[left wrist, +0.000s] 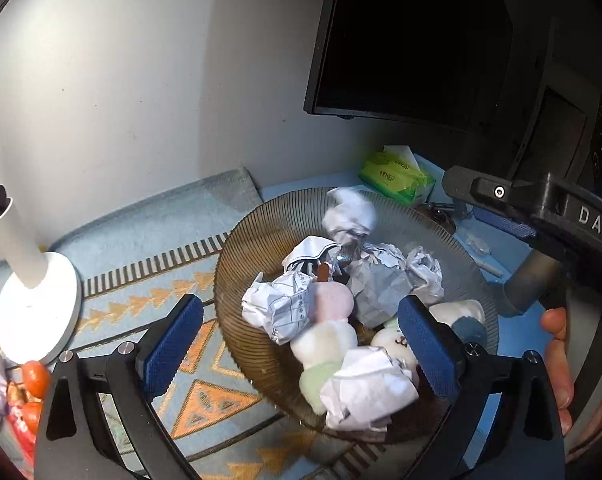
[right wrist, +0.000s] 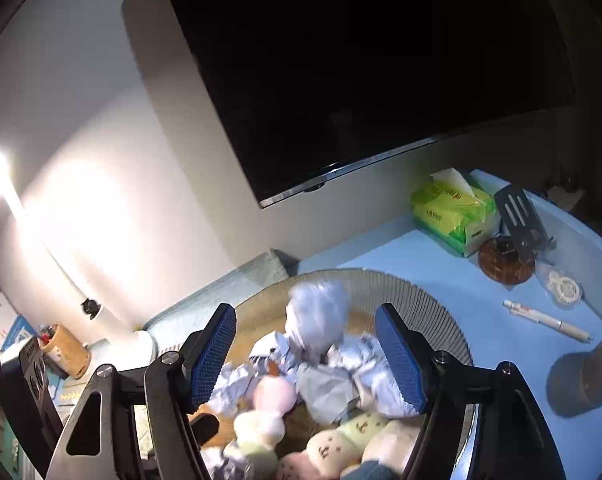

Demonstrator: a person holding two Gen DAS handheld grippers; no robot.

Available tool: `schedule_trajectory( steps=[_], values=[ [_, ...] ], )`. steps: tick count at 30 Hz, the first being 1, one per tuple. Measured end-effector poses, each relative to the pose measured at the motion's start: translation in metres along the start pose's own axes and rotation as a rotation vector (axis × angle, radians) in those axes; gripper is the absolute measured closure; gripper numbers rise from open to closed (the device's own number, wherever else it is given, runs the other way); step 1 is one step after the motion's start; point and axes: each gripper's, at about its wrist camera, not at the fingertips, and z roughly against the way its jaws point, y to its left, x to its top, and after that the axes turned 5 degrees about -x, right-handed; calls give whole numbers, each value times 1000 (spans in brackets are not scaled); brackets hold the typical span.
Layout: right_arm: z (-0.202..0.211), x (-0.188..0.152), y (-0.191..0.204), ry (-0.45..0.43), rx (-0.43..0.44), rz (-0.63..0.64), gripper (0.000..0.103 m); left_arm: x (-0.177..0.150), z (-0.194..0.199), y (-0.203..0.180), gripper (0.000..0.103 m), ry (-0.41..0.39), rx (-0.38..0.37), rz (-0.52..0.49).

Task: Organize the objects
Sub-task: 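Carry both paper balls over the amber bowl and open both tools, then withdraw both open tools from the bowl back over the rug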

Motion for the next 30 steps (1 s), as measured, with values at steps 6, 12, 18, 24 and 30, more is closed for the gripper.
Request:
schedule_trajectory(
  steps=[6, 12, 18, 24, 30],
  values=[
    [53, -24, 22, 12, 79, 38, 32, -22, 102, 11, 5, -121, 62, 15],
    [109, -62, 86, 27, 194, 128, 17, -58, 205, 41, 3, -210, 207, 64],
    [99, -127, 141, 175, 339, 88, 14, -126, 259, 110, 1, -218, 449, 191],
    [41, -198, 180, 312, 299, 166, 14, -208, 253, 185, 1, -135, 521, 397],
    [17, -228, 195, 235, 221, 348, 14, -230, 238, 195, 1, -121, 508, 405]
  ],
)
